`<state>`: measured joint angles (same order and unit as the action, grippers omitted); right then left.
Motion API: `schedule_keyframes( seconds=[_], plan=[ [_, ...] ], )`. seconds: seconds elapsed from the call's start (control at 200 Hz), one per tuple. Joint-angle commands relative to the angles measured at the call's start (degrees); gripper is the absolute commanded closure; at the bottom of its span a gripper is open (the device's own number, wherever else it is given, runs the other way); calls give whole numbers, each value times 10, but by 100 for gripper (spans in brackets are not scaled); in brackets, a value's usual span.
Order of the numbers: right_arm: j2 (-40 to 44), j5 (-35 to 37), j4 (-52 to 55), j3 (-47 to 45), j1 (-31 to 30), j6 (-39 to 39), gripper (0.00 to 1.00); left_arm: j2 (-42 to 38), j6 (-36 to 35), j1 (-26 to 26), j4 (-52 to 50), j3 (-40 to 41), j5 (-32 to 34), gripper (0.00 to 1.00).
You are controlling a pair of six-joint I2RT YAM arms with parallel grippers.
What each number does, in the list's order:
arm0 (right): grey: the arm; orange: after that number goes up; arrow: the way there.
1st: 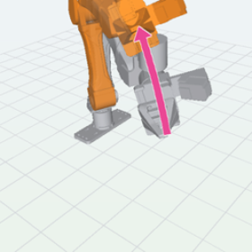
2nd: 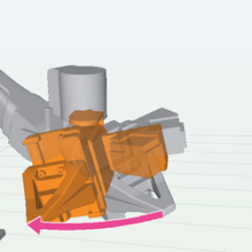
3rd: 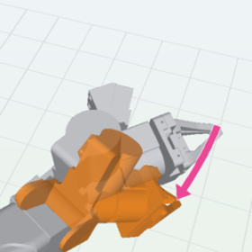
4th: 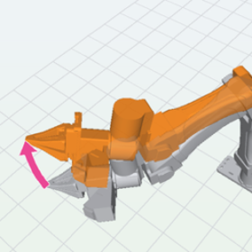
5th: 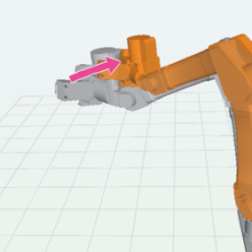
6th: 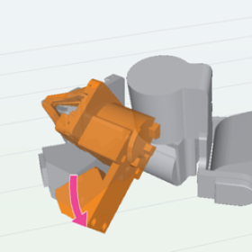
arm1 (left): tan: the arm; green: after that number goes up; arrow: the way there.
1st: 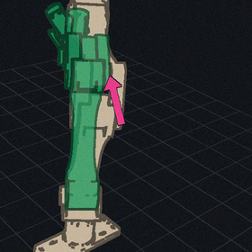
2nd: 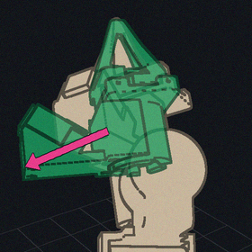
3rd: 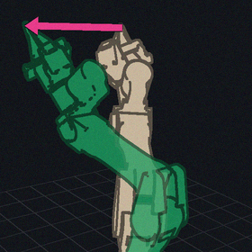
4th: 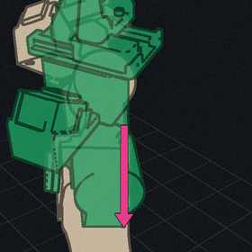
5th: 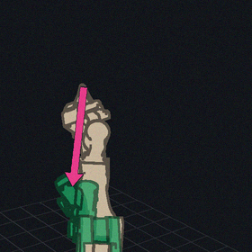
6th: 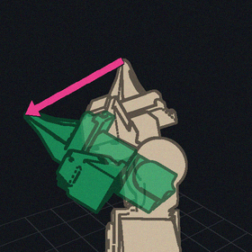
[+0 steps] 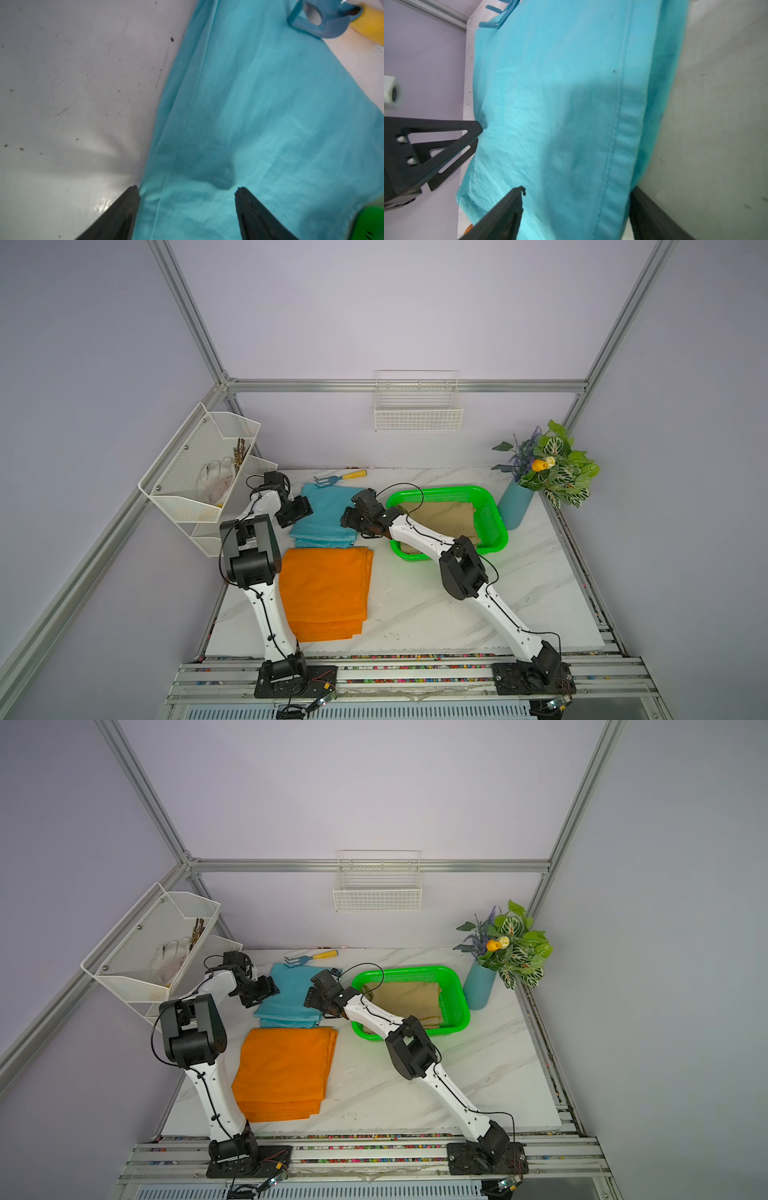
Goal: Put the folded long pants in the basket
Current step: Pick up the long pant at the center of the board.
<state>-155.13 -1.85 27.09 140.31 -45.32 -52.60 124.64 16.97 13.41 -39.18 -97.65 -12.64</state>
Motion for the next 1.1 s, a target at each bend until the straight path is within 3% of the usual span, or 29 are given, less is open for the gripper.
schedule_keyframes(
  seconds=[0.0, 0.12, 0.355, 0.675, 0.71, 0.76, 0.9, 1.025, 1.095],
  plan=[
    [-4, -5, 26, -20, 4, 8, 17, 4, -19, 1, -15, -16, 21, 23],
    [-2, -7, 26, -21, 4, 15, 17, 2, -33, 8, -17, -8, 55, 23],
    [-5, -13, 18, -22, 5, 22, 18, 28, -22, 8, -6, 13, -35, 25],
    [-16, -36, -12, -17, 3, 10, 23, 14, -3, -32, 30, 112, -81, 33],
    [-19, -42, -16, -13, 4, 6, 27, 13, -3, -38, 31, 117, -85, 38],
    [-24, -55, -30, -10, 4, 3, 36, 14, -1, -46, 33, 120, -96, 52],
    [-28, -78, -64, 4, 1, 5, 62, 13, 18, -54, 40, 121, -144, 100],
    [-20, -88, -87, 6, -1, 7, 99, -17, 31, -55, 42, 122, -155, 100],
    [-5, -86, -97, 3, -1, 17, 100, -41, 37, -55, 46, 123, -159, 100]
  ],
)
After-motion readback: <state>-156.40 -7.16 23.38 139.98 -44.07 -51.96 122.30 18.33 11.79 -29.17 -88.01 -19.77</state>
